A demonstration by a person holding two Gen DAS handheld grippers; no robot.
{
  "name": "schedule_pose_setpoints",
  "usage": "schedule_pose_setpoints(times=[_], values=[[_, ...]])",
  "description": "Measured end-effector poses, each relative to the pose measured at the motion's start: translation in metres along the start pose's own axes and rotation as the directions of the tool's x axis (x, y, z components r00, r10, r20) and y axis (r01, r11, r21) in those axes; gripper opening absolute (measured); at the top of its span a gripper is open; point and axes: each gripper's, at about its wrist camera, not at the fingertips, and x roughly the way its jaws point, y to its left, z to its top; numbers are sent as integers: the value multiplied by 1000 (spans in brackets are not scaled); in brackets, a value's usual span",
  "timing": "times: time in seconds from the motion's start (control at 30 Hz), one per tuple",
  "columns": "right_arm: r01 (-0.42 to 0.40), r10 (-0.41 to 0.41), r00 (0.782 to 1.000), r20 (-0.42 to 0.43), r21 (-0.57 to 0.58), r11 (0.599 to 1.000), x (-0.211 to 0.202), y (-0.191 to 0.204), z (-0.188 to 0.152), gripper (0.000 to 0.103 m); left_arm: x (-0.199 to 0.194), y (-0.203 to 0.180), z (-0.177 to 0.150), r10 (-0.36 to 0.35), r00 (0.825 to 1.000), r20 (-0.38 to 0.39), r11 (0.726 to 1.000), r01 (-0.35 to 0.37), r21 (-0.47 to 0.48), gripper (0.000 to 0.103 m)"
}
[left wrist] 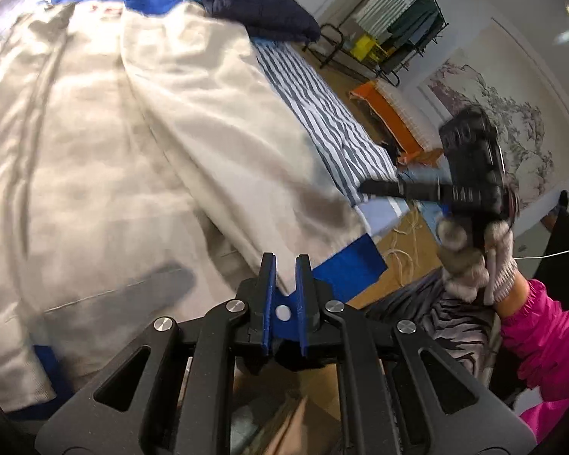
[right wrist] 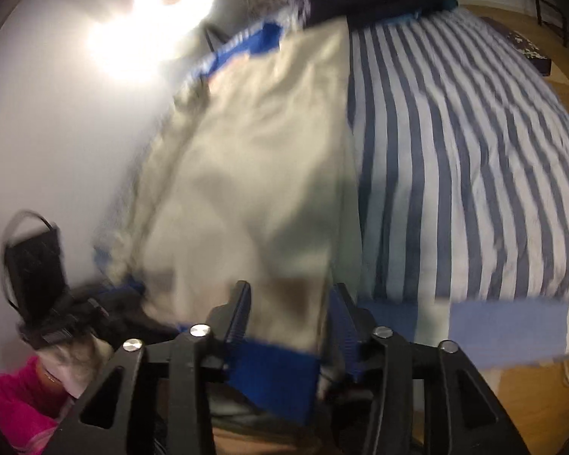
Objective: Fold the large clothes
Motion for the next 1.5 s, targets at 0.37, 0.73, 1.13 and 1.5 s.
schedule_pose_setpoints(times=[0.37, 0.73, 1.13, 1.5], values=[[95, -96, 993, -71, -24, 995, 46, -10, 20, 32, 44, 21, -16, -172, 981, -94, 959, 145, -243, 21], [101, -102, 993, -57, -17, 995, 42, -20, 17, 16, 37, 38, -24, -167, 984, -57, 964, 151, -219, 9], [44, -46, 998, 34, 57, 997, -3, -16, -19, 47, -28, 0, -27, 46, 998, 44, 998, -47, 33, 17], [-30, 19, 997, 69, 174, 984, -26, -30, -40, 46, 31, -65, -5, 77, 995, 57, 969, -88, 232, 43]])
